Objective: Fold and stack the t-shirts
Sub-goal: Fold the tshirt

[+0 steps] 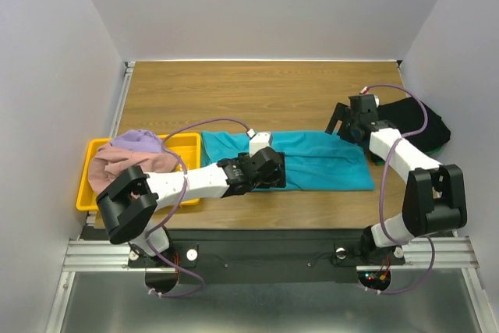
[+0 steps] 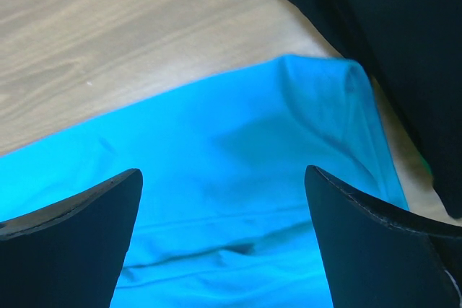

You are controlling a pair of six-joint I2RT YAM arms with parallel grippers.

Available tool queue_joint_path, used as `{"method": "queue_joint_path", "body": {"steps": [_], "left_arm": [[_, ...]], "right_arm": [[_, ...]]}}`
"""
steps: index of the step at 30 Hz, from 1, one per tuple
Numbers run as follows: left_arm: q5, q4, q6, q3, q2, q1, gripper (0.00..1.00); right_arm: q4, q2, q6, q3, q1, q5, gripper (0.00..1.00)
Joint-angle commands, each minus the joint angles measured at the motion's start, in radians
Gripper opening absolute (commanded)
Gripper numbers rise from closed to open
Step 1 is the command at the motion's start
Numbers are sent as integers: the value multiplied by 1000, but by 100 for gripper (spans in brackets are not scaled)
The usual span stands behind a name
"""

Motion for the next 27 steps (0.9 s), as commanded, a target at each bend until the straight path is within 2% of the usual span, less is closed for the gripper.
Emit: {"method": "queue_joint_path", "body": {"steps": [1, 3, 5, 8, 11, 15, 19, 27], "left_arm": [[-164, -97, -40, 31, -88, 14, 99], [-194, -98, -53, 17, -111, 40, 99], [-175, -92, -49, 8, -119, 128, 99], [-80, -17, -15, -29, -104, 270, 99], [-11, 68, 8, -49, -66, 352, 99], [34, 115, 38, -5, 51, 401, 99], [109, 115, 46, 110, 245, 415, 98], [101, 61, 92, 330, 484, 468, 98]], "right_arm": [[77, 50, -33, 67, -3, -60, 100], [93, 86, -35, 78, -3, -77, 100], [108, 135, -27, 81, -3, -104, 100], [139, 191, -18, 72, -5, -118, 100], [143, 213, -1, 44, -3, -159, 100], [163, 195, 42, -62, -3, -204, 100], [171, 140, 108, -189, -2, -227, 100], [174, -115, 232, -401, 82, -264, 100]]}}
